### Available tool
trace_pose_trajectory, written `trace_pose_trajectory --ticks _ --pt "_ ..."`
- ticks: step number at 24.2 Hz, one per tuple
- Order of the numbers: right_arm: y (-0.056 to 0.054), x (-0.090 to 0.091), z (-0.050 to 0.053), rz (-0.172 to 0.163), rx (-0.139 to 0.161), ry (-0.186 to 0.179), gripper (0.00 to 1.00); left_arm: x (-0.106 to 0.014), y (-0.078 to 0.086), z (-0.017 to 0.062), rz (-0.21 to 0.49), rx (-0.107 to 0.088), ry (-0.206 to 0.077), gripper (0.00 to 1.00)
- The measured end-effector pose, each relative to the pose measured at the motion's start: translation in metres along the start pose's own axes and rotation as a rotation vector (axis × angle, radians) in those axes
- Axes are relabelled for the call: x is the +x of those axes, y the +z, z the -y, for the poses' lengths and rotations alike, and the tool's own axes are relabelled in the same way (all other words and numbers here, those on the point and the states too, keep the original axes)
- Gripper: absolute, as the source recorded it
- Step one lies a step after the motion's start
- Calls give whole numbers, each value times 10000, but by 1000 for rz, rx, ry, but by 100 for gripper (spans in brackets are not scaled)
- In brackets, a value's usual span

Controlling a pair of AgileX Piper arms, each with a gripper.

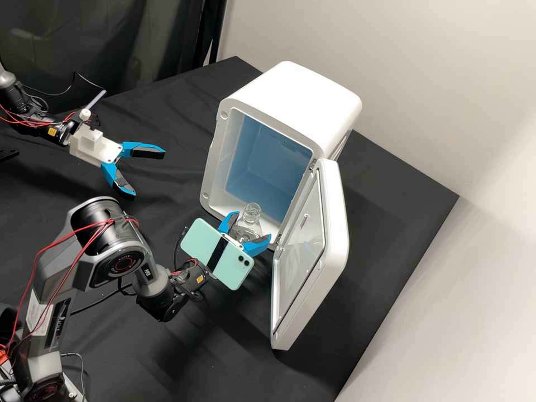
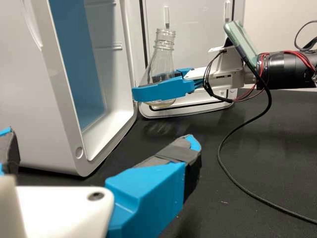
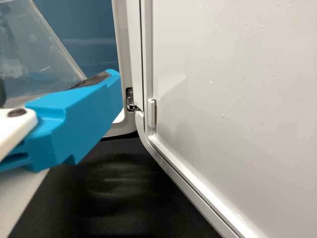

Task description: Place the flask in the incubator

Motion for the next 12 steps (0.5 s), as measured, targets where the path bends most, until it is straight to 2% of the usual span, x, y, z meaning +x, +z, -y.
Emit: trace_pose_trajectory --ticks 2,4,12 --pt "-9 23 -22 -7 -3 8 0 0 0 0 0 0 0 100" --pt "-29 77 -60 -13 -3 31 0 0 0 0 0 0 0 100" --pt "4 274 -144 -17 3 83 0 -3 -16 -4 -6 -1 2 100"
